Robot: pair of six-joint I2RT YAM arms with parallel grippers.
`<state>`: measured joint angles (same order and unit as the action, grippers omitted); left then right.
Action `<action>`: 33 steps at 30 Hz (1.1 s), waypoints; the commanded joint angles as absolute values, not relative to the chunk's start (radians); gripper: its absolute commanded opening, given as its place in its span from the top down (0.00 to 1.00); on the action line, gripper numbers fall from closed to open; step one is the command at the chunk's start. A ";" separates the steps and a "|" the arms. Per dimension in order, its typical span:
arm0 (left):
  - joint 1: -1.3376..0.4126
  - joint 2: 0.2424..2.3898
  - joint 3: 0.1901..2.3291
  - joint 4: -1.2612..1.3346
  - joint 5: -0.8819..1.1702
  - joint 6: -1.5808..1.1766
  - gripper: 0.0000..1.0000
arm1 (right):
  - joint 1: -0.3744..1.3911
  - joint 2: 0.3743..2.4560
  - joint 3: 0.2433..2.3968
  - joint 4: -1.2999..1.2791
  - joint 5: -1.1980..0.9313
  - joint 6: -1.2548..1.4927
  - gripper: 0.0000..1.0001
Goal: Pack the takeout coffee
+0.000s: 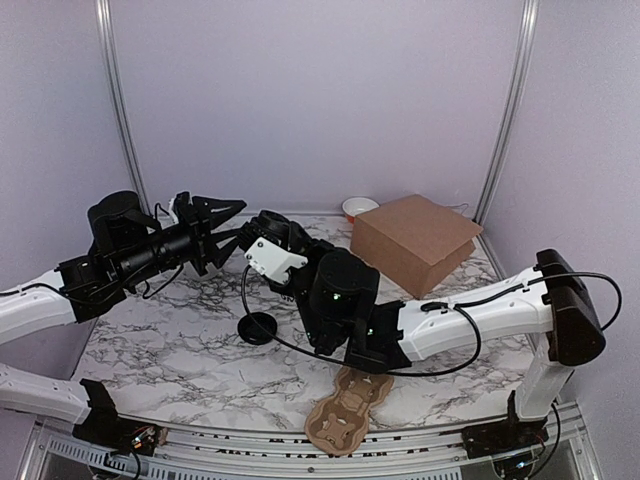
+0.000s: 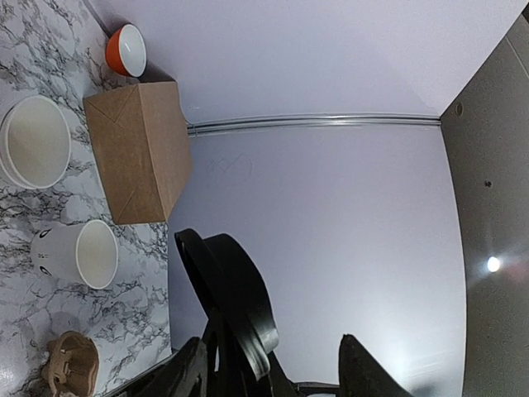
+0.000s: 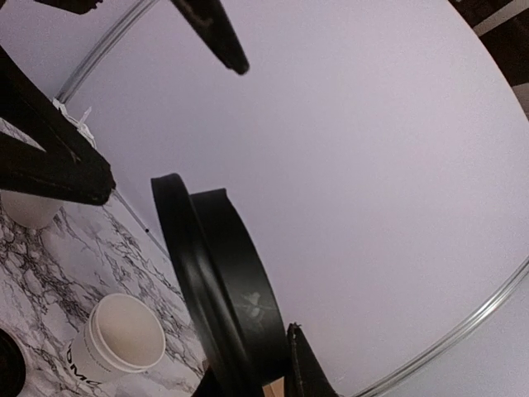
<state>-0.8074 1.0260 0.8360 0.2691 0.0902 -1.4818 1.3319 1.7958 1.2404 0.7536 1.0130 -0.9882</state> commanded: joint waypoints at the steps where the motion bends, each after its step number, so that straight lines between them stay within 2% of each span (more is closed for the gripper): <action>1: -0.816 1.057 0.836 0.349 0.113 -1.510 0.46 | 1.350 1.813 1.254 0.884 1.042 -1.102 0.95; 11: -0.828 1.114 0.827 0.429 0.131 -1.547 0.55 | 1.368 1.825 1.249 0.911 1.050 -1.140 0.94; 25: -0.828 1.124 0.804 0.474 0.121 -1.571 0.84 | 1.371 1.827 1.222 0.947 1.056 -1.160 0.89; 33: -0.828 1.130 0.793 0.510 0.122 -1.578 0.99 | 1.370 1.825 1.211 0.960 1.058 -1.161 0.79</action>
